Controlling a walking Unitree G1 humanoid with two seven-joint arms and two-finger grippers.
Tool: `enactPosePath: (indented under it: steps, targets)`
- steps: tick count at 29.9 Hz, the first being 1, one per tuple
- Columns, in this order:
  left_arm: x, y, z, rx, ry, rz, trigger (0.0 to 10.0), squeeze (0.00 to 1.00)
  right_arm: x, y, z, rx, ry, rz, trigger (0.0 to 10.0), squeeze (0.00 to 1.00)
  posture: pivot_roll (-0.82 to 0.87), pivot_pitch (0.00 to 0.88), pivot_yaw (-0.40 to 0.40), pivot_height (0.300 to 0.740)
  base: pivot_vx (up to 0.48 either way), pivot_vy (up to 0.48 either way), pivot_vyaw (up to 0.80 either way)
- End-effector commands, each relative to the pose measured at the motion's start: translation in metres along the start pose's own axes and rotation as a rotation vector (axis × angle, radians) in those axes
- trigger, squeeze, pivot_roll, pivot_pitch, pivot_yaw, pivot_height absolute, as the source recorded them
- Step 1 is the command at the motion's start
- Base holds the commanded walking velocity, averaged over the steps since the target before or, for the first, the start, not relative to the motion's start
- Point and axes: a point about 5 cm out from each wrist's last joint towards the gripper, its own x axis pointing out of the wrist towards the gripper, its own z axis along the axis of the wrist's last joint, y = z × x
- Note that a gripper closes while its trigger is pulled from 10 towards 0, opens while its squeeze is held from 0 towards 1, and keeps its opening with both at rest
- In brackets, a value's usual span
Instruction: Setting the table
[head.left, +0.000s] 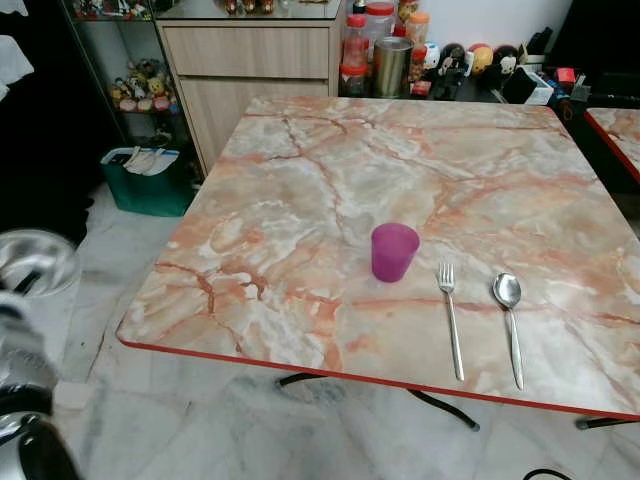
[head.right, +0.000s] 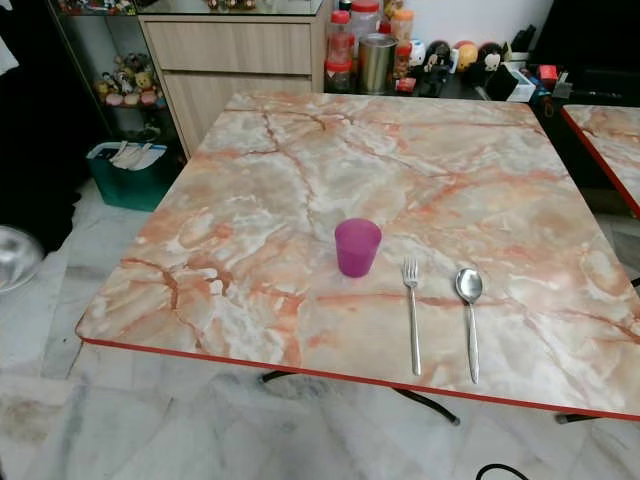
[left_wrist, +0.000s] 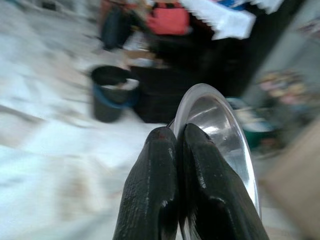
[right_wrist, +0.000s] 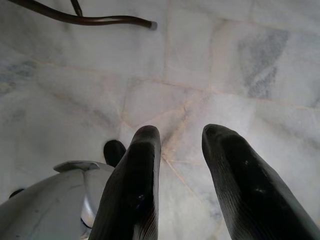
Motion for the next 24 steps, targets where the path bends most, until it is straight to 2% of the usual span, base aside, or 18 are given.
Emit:
enactPosePath:
  steps: [1,2,3,4,5,8,11,12,13,14,15,19,23,24]
  targets:
    - [0.0,0.012,0.001,0.079,-0.021,0.052,10.0,0.0,-0.002,-0.004,-0.005,0.006,0.017,-0.012,10.0,0.0,0.08,0.108,0.0,0.74,0.0,0.0,0.0]
    - [-0.001,0.018,-0.001,0.117,-0.015,0.076,10.0,0.0,-0.002,-0.004,-0.005,0.006,0.017,-0.013,10.0,0.0,0.08,0.108,0.0,0.74,0.0,0.0,0.0]
    - [-0.003,0.027,-0.006,0.189,-0.014,0.109,10.0,0.0,-0.002,-0.004,-0.005,0.006,0.017,-0.013,10.0,0.0,0.08,0.108,0.0,0.74,0.0,0.0,0.0]
    - [-0.003,0.027,-0.006,0.189,-0.014,0.109,10.0,0.0,-0.002,-0.004,-0.005,0.006,0.017,-0.013,10.0,0.0,0.08,0.108,0.0,0.74,0.0,0.0,0.0]
    - [-0.006,0.036,-0.011,0.23,0.0,0.163,10.0,0.0,-0.002,-0.004,-0.005,0.004,0.017,-0.012,10.0,0.0,0.08,0.107,0.0,0.74,0.0,0.0,0.0]
    - [-0.008,0.04,-0.013,0.247,-0.003,0.192,10.0,0.0,-0.002,-0.004,-0.005,0.003,0.017,-0.012,10.0,0.0,0.08,0.107,0.0,0.74,0.0,0.0,0.0]
    - [-0.015,0.049,-0.029,0.34,0.048,0.207,10.0,0.0,-0.002,-0.003,-0.005,0.006,0.017,-0.012,10.0,0.0,0.08,0.106,0.0,0.74,0.0,0.0,0.0]
    - [-0.025,0.053,-0.05,0.419,0.136,0.169,10.0,0.0,-0.002,-0.003,-0.005,0.007,0.016,-0.012,10.0,0.0,0.08,0.105,0.0,0.74,0.0,0.0,0.0]
    - [-0.025,0.053,-0.05,0.419,0.136,0.169,10.0,0.0,-0.002,-0.003,-0.005,0.007,0.016,-0.012,10.0,0.0,0.08,0.105,0.0,0.74,0.0,0.0,0.0]
    - [-0.033,0.05,-0.066,0.5,0.195,0.097,10.0,0.0,-0.002,-0.003,-0.005,0.007,0.016,-0.011,10.0,0.0,0.08,0.106,0.001,0.74,0.0,0.0,0.0]
    - [-0.036,0.048,-0.071,0.533,0.212,0.071,10.0,0.0,-0.002,-0.003,-0.005,0.007,0.016,-0.011,10.0,0.0,0.08,0.106,0.001,0.74,0.0,0.0,0.0]
    - [-0.048,0.055,-0.09,0.552,0.302,0.085,10.0,0.0,-0.002,-0.004,-0.005,0.009,0.016,-0.013,10.0,0.0,0.08,0.104,0.0,0.74,0.0,0.0,0.0]
    - [-0.055,0.059,-0.099,0.577,0.348,0.096,10.0,0.0,-0.002,-0.004,-0.005,0.009,0.016,-0.015,10.0,0.0,0.08,0.105,0.0,0.74,0.0,0.0,0.0]
    - [-0.062,0.064,-0.109,0.589,0.415,0.095,10.0,0.0,-0.002,-0.004,-0.005,0.009,0.016,-0.015,10.0,0.0,0.08,0.106,0.0,0.74,0.0,0.0,0.0]
